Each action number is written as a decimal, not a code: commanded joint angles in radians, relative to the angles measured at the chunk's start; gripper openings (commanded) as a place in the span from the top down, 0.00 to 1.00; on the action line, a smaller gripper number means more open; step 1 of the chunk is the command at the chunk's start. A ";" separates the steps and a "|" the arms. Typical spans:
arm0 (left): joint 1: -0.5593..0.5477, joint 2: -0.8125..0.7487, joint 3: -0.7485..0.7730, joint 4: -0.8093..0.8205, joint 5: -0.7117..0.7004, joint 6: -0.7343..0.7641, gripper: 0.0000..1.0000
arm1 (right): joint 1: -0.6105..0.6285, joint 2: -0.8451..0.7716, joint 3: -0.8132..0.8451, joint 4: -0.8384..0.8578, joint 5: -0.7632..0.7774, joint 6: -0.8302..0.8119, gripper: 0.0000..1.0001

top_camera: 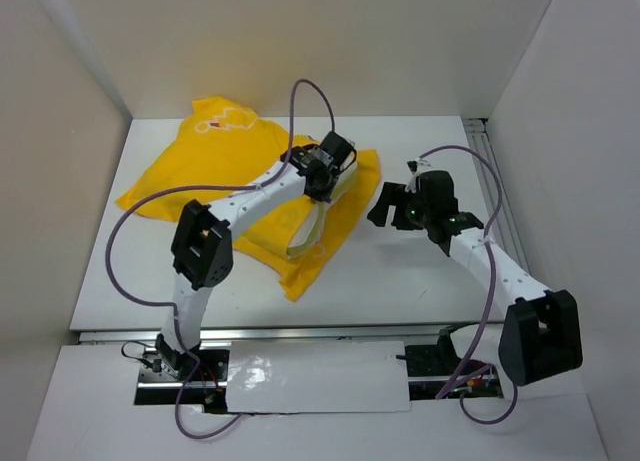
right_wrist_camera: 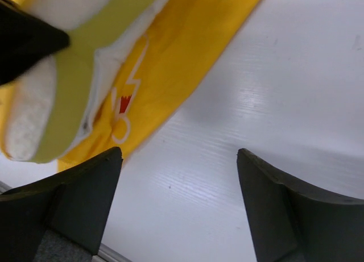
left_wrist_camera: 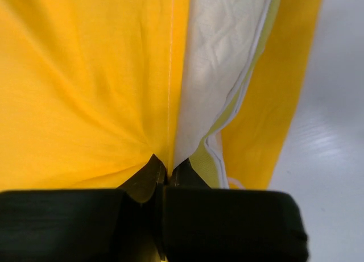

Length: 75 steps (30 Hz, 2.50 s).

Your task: Put the pillow into the pillowcase

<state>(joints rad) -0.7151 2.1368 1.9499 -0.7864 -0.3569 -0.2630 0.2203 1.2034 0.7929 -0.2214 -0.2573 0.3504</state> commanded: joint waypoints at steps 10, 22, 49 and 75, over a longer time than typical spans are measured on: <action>0.025 -0.337 0.069 0.088 0.151 0.082 1.00 | 0.137 0.189 0.108 0.269 -0.025 0.065 0.34; 0.025 -0.337 0.067 0.088 0.180 0.021 1.00 | 0.307 0.310 0.210 0.324 0.216 0.137 0.38; 0.034 -0.428 -0.019 0.127 0.128 -0.053 1.00 | 0.406 0.443 0.016 0.766 0.405 0.369 0.41; 0.034 -0.473 -0.106 0.191 0.092 -0.123 1.00 | 0.401 0.394 0.078 0.700 0.460 0.360 1.00</action>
<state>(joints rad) -0.6750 1.6833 1.8366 -0.7277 -0.2111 -0.3466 0.6266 1.6669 0.8299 0.5571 0.1814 0.7460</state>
